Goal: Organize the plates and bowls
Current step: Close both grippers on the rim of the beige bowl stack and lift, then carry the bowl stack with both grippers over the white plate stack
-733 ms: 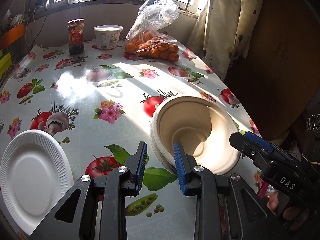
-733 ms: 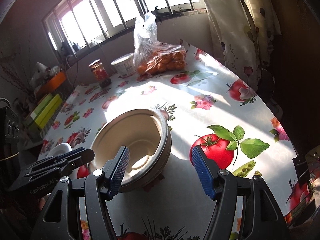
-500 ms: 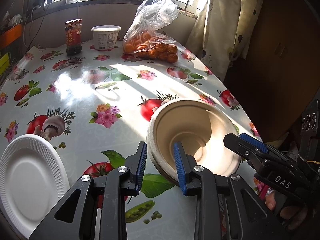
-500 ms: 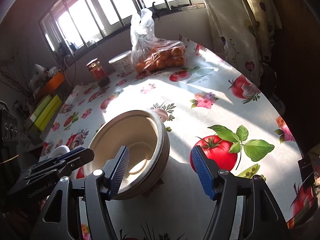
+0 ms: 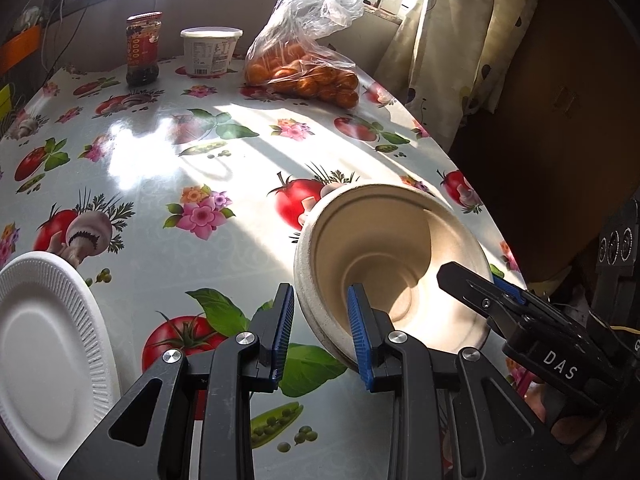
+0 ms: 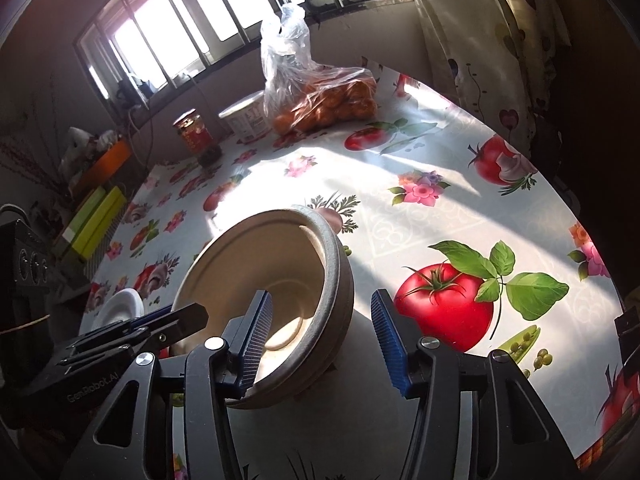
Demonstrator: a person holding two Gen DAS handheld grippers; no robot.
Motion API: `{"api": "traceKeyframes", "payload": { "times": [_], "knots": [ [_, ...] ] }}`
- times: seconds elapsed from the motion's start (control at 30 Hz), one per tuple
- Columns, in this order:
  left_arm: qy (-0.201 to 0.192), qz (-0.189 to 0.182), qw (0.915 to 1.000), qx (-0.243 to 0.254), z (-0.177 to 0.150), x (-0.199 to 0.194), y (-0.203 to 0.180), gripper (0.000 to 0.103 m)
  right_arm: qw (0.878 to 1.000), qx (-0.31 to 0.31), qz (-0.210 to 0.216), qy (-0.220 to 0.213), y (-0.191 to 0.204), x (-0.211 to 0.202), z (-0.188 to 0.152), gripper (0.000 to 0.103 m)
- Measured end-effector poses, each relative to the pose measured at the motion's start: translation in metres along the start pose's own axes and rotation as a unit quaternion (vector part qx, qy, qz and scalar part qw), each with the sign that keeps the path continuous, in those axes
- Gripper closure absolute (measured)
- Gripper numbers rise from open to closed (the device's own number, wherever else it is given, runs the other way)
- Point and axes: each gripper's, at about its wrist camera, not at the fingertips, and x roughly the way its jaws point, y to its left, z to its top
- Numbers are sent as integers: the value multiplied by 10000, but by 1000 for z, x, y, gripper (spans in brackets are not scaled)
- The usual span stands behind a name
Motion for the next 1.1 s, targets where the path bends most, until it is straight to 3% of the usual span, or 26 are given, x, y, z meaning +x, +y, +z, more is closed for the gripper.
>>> {"api": "traceKeyframes", "payload": {
  "times": [0.23,1.1],
  "knots": [
    [3,-30,10000,-38,1,0,1,74,10000,7,63,39,0,2,-1,71],
    [-141,-25,9998,-157,0,-11,4,74,9999,-49,101,90,9,1,-2,73]
  ]
}}
